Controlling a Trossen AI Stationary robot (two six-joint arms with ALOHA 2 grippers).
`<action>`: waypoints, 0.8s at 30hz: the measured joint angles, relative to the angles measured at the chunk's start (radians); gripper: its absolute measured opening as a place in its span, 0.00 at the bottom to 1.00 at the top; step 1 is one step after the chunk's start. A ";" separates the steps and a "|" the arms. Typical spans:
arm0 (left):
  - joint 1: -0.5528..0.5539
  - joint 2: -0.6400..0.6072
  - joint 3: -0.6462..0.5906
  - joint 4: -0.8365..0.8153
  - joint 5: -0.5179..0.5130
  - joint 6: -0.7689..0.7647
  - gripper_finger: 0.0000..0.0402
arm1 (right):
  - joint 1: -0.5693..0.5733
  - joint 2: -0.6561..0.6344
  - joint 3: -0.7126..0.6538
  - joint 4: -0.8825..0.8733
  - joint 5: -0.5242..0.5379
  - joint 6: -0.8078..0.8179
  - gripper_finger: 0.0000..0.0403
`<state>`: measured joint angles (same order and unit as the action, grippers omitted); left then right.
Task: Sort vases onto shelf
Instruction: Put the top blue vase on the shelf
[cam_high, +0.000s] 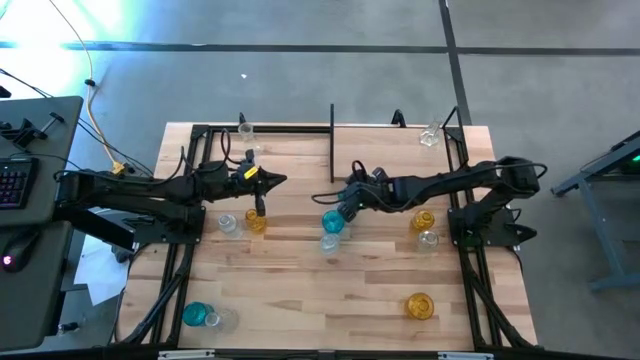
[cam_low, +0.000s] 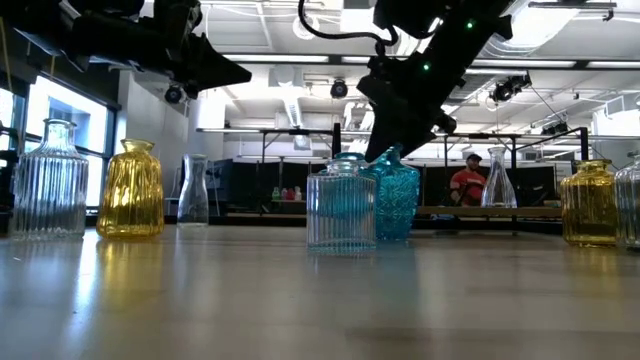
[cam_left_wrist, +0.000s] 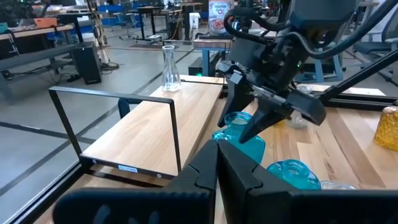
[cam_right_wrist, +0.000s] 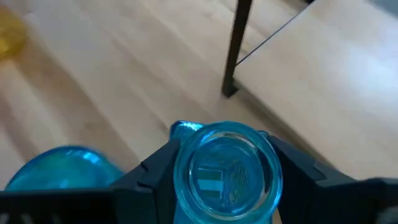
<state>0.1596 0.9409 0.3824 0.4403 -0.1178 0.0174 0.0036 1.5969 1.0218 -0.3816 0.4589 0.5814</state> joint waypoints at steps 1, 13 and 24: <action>0.000 0.000 0.000 -0.001 0.000 -0.005 0.00 | 0.000 -0.003 0.000 0.001 -0.016 -0.016 0.42; 0.000 0.000 0.000 -0.007 0.000 -0.008 0.00 | -0.068 -0.253 -0.002 -0.105 -0.161 -0.282 0.42; 0.000 0.000 0.000 -0.008 0.000 -0.007 0.00 | -0.565 -0.405 0.024 -0.275 -0.460 -0.977 0.43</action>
<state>0.1596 0.9413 0.3824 0.4320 -0.1181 0.0105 -0.5614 1.1922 1.0462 -0.6568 -0.0008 -0.3958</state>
